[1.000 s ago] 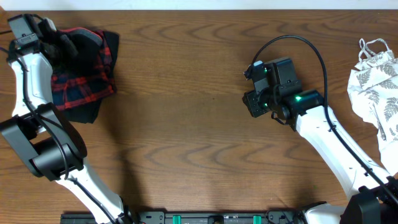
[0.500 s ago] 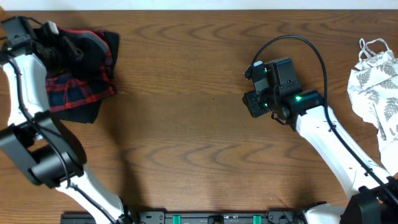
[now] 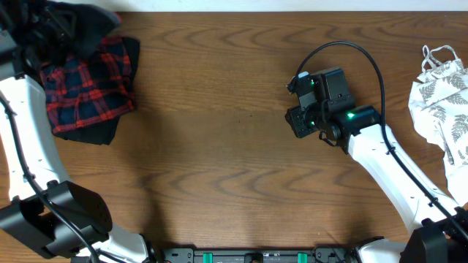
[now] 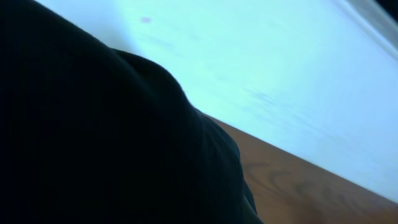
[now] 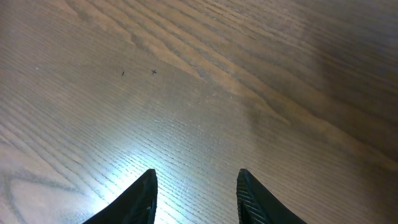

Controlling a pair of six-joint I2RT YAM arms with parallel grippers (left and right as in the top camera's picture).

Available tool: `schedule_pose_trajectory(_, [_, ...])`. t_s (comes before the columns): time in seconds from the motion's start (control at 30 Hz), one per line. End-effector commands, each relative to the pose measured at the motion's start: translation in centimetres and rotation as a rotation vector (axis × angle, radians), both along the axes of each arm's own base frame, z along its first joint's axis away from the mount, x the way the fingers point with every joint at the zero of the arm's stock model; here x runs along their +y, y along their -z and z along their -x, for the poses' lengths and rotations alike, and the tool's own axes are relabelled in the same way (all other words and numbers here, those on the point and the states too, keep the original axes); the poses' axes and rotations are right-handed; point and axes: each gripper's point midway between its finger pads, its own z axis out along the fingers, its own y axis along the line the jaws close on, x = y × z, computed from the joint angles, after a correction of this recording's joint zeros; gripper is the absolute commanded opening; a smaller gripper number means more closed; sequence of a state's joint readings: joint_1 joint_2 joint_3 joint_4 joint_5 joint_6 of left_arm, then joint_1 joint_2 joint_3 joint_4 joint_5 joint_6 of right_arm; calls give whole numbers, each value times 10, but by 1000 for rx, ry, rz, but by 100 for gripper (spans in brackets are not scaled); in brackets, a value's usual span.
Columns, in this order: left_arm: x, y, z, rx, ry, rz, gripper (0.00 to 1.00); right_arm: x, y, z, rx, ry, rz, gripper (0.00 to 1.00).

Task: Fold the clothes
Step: 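Adjust the pants on top of the plaid shirt with the left gripper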

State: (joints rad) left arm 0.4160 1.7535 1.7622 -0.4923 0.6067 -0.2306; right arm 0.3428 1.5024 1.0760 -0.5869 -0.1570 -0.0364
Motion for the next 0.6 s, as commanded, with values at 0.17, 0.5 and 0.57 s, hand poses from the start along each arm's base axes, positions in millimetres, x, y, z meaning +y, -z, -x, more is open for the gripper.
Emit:
schedule_pose_trajectory(0.17, [-76, -27, -3, -214, 419, -260, 5, -1, -8, 1, -15, 8, -14, 40])
schedule_pose_trajectory(0.5, [-45, -31, -25, -303, 387, -592, 6, -1, -7, 3, -7, 8, -11, 39])
schedule_pose_trajectory(0.57, [-40, -23, -29, -293, 385, -603, 6, -1, -7, 3, -7, 7, -11, 39])
